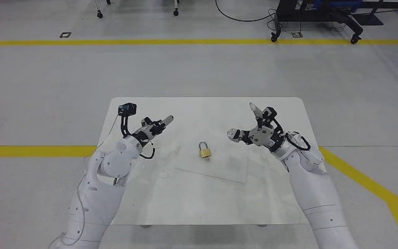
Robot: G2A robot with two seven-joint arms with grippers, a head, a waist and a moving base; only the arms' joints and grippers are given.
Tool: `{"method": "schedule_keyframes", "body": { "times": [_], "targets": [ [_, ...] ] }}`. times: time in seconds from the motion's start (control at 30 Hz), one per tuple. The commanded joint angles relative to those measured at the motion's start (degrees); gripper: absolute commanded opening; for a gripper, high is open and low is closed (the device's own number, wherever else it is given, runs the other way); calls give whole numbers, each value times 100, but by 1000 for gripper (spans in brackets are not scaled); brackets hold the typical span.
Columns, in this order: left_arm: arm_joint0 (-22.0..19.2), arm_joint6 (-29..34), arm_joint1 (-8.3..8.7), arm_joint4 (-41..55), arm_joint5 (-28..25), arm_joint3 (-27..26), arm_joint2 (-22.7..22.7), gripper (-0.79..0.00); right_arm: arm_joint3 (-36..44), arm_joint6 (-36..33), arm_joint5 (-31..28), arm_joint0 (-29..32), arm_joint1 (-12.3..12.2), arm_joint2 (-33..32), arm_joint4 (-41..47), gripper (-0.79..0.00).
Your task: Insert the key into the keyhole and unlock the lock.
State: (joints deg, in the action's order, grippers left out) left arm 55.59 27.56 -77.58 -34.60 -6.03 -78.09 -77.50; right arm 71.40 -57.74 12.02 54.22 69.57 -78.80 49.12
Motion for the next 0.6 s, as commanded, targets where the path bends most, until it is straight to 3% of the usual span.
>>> {"method": "schedule_keyframes", "body": {
  "times": [0.0, 0.13, 0.37, 0.57],
  "targets": [
    [0, 0, 0, -1, 0, 0, 0, 0, 0, 0, 0, 0, 0, 0, 0, 0],
    [24, -205, 20, -234, 146, 119, -67, 0, 101, 316, -194, 72, -8, 12, -272, 0],
    [103, -895, 64, -885, 227, 6, -116, 0, 799, 1674, -1780, 645, -189, -221, -2963, 0],
    [185, -1378, 95, -1834, 524, -49, -9, 0, 1385, 3138, -2298, 1196, -314, -820, -4629, 0]
  ]
}}
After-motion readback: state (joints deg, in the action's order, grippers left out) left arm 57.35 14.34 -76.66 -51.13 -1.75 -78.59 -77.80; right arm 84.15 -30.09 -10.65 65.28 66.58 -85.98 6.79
